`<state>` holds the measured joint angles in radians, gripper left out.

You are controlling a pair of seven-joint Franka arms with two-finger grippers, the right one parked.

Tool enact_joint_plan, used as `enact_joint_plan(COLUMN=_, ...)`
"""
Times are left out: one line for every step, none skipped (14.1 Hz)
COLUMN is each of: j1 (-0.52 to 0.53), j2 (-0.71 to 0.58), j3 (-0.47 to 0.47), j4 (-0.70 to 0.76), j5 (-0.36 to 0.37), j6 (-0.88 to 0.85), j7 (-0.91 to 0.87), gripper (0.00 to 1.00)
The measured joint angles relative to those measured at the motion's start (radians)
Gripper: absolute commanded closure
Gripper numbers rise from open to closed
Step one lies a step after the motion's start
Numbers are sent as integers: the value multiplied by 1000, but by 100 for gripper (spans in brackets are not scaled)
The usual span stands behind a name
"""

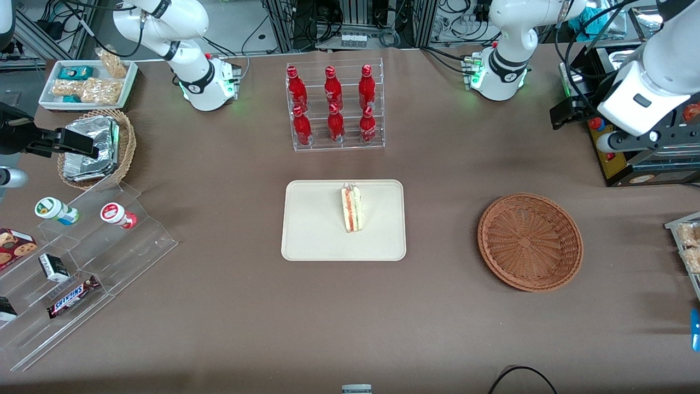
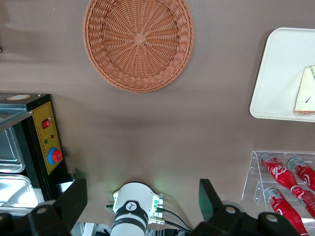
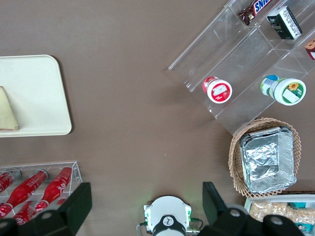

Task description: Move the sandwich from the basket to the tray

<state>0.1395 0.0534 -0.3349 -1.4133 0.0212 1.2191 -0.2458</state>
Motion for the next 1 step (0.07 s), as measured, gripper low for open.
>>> enact_joint_plan(j1=0, j2=1, j3=0, j4=0, j5=0, j6=2, j7=0, gripper=0)
